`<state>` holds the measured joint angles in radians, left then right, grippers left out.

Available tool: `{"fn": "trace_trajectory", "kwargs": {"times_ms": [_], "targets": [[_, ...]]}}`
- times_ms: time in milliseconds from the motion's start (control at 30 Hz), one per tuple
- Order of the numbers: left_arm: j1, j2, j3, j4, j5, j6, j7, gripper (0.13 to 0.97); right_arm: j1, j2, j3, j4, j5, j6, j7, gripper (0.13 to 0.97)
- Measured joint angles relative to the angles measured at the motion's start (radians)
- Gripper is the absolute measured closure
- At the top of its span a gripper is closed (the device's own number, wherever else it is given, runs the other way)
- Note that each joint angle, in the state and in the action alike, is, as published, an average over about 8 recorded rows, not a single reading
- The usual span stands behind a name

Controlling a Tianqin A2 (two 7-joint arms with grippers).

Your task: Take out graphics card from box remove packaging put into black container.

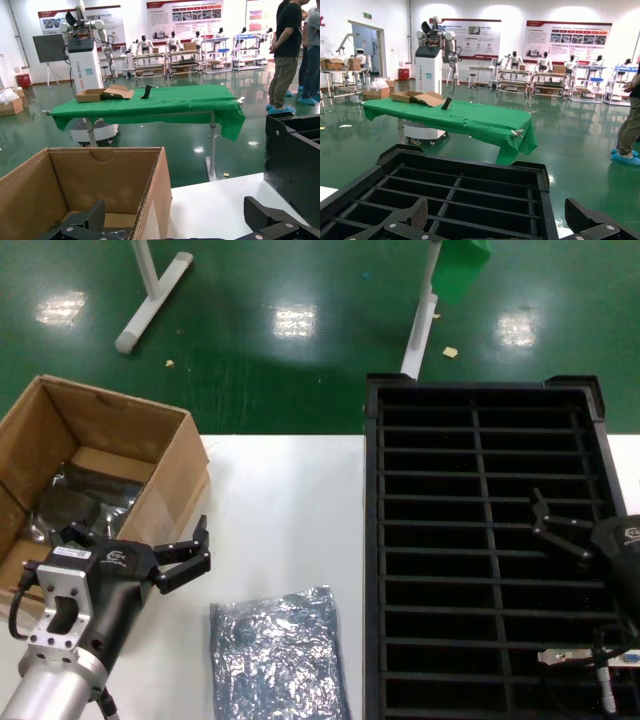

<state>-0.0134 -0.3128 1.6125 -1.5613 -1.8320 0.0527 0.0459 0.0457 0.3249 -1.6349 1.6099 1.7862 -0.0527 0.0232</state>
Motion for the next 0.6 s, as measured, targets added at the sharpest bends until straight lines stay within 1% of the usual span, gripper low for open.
{"fn": "trace_trajectory", "kwargs": {"times_ms": [600], "targets": [[0.0, 0.0, 0.0, 0.0, 0.0, 0.0, 0.0, 0.132, 0.0, 0.0, 0.0, 0.0, 0.0, 0.0, 0.0, 0.129]]}}
